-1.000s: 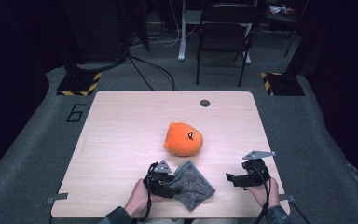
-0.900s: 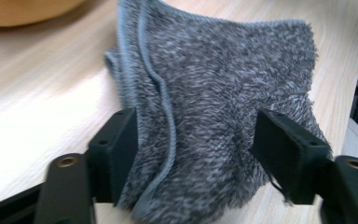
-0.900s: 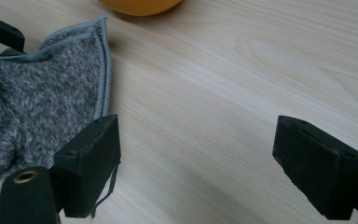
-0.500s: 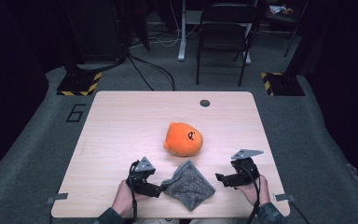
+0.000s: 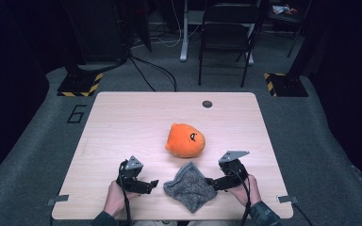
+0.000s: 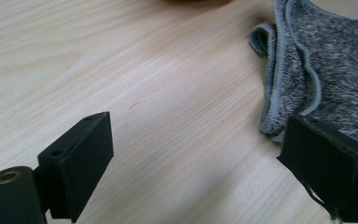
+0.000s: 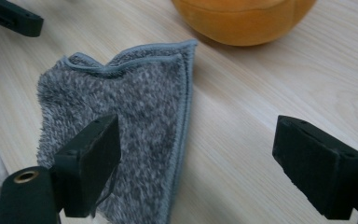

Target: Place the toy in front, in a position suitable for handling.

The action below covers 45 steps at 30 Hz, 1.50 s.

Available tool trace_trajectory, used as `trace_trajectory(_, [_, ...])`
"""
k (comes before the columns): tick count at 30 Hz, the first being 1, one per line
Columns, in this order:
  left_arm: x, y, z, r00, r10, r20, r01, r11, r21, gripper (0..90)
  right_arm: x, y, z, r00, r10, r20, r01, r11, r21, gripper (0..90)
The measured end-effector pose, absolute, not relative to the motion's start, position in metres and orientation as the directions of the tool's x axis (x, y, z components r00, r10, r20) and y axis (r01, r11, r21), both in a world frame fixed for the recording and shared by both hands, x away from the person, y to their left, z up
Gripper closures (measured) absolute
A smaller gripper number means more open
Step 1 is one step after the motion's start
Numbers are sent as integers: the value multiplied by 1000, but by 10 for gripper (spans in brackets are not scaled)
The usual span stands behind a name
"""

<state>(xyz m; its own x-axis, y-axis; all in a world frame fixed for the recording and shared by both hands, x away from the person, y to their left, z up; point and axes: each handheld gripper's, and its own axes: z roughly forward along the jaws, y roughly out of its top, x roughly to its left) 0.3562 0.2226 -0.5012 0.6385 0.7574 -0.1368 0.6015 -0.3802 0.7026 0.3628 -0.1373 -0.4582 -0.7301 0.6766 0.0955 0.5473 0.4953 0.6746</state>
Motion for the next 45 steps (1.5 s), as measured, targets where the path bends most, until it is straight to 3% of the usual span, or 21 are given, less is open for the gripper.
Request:
trace_trajectory(25, [360,230,-518,609,783,-126,636,-388,667,111,361,-67,-491,-856,516,28,431,683,590,194])
trace_trajectory(31, [359,229,-518,615,781,-109,629,-403,665,115,360,-62,-500,-867,498,4,414,716,562,335])
trace_trajectory(41, [357,224,-520,632,774,-25,591,-461,663,124,358,-64,-501,-872,489,-5,401,722,564,691])
trace_trajectory(45, [357,225,-520,634,773,-24,588,-462,663,125,358,-65,-500,-873,488,5,404,717,567,768])
